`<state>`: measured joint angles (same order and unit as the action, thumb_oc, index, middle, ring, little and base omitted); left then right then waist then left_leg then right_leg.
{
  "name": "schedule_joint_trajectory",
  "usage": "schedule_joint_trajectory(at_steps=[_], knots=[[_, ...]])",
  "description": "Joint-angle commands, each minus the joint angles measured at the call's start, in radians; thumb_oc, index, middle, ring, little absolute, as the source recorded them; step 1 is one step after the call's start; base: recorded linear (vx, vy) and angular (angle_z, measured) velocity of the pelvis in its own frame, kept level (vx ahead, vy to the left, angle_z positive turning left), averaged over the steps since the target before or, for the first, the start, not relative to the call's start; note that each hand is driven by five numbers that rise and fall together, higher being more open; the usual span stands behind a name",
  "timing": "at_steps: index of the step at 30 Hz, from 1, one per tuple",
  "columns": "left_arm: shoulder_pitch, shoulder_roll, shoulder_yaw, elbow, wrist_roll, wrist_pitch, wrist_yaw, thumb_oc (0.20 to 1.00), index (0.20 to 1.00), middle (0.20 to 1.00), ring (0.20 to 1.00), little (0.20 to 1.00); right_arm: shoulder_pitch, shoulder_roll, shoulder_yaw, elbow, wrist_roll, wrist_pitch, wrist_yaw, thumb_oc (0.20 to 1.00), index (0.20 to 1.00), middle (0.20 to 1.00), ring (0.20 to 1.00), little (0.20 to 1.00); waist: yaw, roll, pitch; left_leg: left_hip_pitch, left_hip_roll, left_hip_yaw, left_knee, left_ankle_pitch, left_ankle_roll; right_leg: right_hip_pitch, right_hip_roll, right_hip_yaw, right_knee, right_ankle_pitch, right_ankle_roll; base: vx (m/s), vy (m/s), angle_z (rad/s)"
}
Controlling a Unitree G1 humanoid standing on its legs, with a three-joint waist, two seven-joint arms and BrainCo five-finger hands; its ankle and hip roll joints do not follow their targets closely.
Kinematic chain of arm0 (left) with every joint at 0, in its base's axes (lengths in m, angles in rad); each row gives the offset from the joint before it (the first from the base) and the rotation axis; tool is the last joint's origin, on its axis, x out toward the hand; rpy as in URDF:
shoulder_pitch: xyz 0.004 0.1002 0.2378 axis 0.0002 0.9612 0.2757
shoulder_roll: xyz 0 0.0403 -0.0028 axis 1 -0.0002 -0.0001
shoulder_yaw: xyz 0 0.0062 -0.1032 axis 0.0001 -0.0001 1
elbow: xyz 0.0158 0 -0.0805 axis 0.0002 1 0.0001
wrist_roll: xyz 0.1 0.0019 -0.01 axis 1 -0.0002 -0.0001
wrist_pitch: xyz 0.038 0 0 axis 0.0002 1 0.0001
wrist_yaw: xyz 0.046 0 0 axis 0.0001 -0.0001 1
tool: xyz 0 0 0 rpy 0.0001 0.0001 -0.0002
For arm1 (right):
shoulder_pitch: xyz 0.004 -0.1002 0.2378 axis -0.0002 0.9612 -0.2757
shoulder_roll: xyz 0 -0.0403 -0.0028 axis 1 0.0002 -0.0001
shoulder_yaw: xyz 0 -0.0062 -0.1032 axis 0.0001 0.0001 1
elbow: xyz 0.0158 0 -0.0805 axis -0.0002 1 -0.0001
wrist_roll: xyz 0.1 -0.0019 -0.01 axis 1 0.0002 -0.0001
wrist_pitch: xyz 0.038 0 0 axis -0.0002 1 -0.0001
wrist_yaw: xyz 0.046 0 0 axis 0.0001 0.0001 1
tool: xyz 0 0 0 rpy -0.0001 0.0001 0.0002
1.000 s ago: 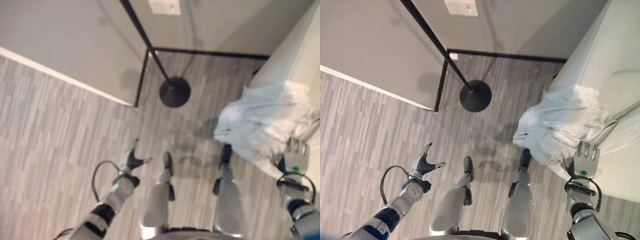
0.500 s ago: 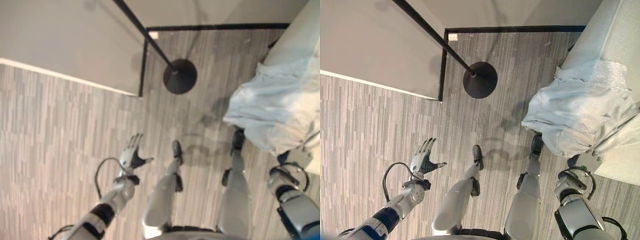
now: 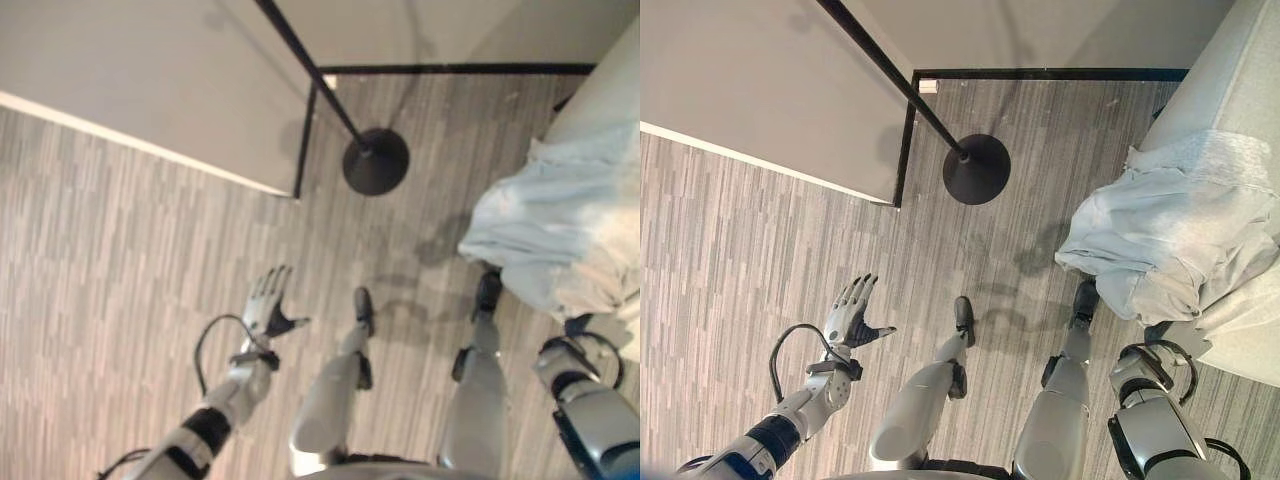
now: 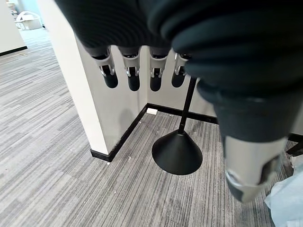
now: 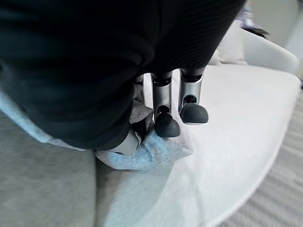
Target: Hang the clothes on the sofa on the clothes rack.
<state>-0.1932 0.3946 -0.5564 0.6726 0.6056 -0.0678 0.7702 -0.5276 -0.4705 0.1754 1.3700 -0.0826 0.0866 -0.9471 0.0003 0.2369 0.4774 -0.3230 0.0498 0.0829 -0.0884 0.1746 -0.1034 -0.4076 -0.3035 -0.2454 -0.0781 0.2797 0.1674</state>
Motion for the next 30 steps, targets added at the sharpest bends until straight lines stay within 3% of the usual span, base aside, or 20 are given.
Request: schedule_joint_trajectory(at_steps=[1,2,3,6,7,8,15,20,22,24,30], knots=[[-0.026,0.044,-0.021,-0.012,-0.075,-0.003,-0.01,1.0,1.0,1.0,1.0,1.0,-0.04,0.087,-0.042,-0.069,0.359,-0.204,0.041,0.2,0.2,0.2,0.2,0.2,0.017,-0.005,0.043,0.029,0.033,-0.071,0.004,-0.088,-0.028,-0.106,-0.093,0.02,0.181,-0.069,0.072,0.0,-0.038,0.09],[-0.037,0.041,-0.016,0.002,-0.086,0.002,-0.015,1.0,1.0,1.0,1.0,1.0,-0.039,0.126,-0.053,-0.134,0.464,-0.266,0.05,0.2,0.2,0.2,0.2,0.2,0.016,-0.016,0.043,0.039,0.036,-0.072,0.004,-0.09,-0.029,-0.093,-0.089,0.021,0.179,-0.07,0.071,-0.01,-0.047,0.1],[-0.058,0.03,-0.003,0.02,-0.109,0.013,-0.025,1.0,1.0,1.0,1.0,1.0,-0.013,0.2,-0.023,-0.329,0.6,-0.37,0.082,0.2,0.2,0.2,0.2,0.2,0.013,-0.041,0.043,0.055,0.042,-0.073,0.004,-0.093,-0.031,-0.074,-0.084,0.022,0.176,-0.07,0.068,-0.03,-0.055,0.08],[-0.071,0.013,0.013,0.062,-0.136,0.017,-0.045,1.0,1.0,1.0,1.0,1.0,0.086,0.273,0.044,-0.638,0.725,-0.481,0.156,0.2,0.2,0.2,0.2,0.2,0.004,-0.086,0.037,0.087,0.049,-0.072,0.005,-0.1,-0.031,-0.035,-0.081,0.021,0.172,-0.071,0.063,-0.02,-0.033,-0.07],[-0.071,0.013,0.013,0.062,-0.136,0.017,-0.045,1.0,1.0,1.0,1.0,1.0,0.087,0.273,0.044,-0.638,0.724,-0.481,0.156,0.2,0.2,0.2,0.2,0.2,0.004,-0.086,0.037,0.088,0.049,-0.072,0.005,-0.1,-0.031,-0.034,-0.081,0.021,0.172,-0.071,0.063,0.02,-0.005,-0.1],[-0.07,0.01,0.017,0.071,-0.147,0.016,-0.073,1.0,1.0,1.0,1.0,1.0,0.153,0.27,0.082,-0.823,0.781,-0.529,0.213,0.2,0.2,0.2,0.2,0.2,0.004,-0.111,0.015,0.111,0.052,-0.073,0.005,-0.106,-0.03,-0.011,-0.084,0.018,0.173,-0.072,0.06,0.04,-0.002,-0.14],[-0.033,0.047,0.032,0.01,-0.146,0.004,-0.182,1.0,1.0,1.0,1.0,1.0,0.277,0.184,0.156,-1.182,0.885,-0.545,0.412,0.2,0.2,0.2,0.2,0.2,0.016,-0.167,-0.068,0.19,0.046,-0.073,0.006,-0.138,-0.023,0.088,-0.104,0.001,0.159,-0.075,0.068,0.04,0.018,0.01],[-0.001,0.07,0.067,-0.017,-0.14,-0.006,-0.235,1.0,1.0,1.0,1.0,1.0,0.297,0.148,0.158,-1.337,0.917,-0.548,0.489,0.2,0.2,0.2,0.2,0.2,0.026,-0.194,-0.138,0.236,0.039,-0.069,0.005,-0.161,-0.014,0.137,-0.112,-0.003,0.149,-0.075,0.075,0.05,0.027,0.06],[0.004,0.074,0.072,-0.018,-0.137,-0.005,-0.243,1.0,1.0,1.0,1.0,1.0,0.292,0.146,0.152,-1.367,0.925,-0.557,0.494,0.2,0.2,0.2,0.2,0.2,0.028,-0.201,-0.155,0.245,0.038,-0.07,0.005,-0.166,-0.012,0.148,-0.113,-0.004,0.146,-0.075,0.076,0.06,0.016,0.11],[0.031,0.084,0.096,-0.033,-0.141,-0.017,-0.271,1.0,1.0,1.0,1.0,1.0,0.28,0.14,0.116,-1.442,0.94,-0.576,0.504,0.2,0.2,0.2,0.2,0.2,0.03,-0.215,-0.211,0.265,0.031,-0.073,0.003,-0.176,-0.005,0.175,-0.12,-0.007,0.139,-0.078,0.082,0.1,0.02,0.04],[0.064,0.094,0.103,-0.048,-0.127,-0.025,-0.298,1.0,1.0,1.0,1.0,1.0,0.271,0.149,0.083,-1.478,0.943,-0.58,0.495,0.2,0.2,0.2,0.2,0.2,0.03,-0.213,-0.255,0.288,0.027,-0.073,0.001,-0.188,0.0,0.206,-0.119,-0.016,0.132,-0.083,0.089,0.05,0.016,-0.05]])
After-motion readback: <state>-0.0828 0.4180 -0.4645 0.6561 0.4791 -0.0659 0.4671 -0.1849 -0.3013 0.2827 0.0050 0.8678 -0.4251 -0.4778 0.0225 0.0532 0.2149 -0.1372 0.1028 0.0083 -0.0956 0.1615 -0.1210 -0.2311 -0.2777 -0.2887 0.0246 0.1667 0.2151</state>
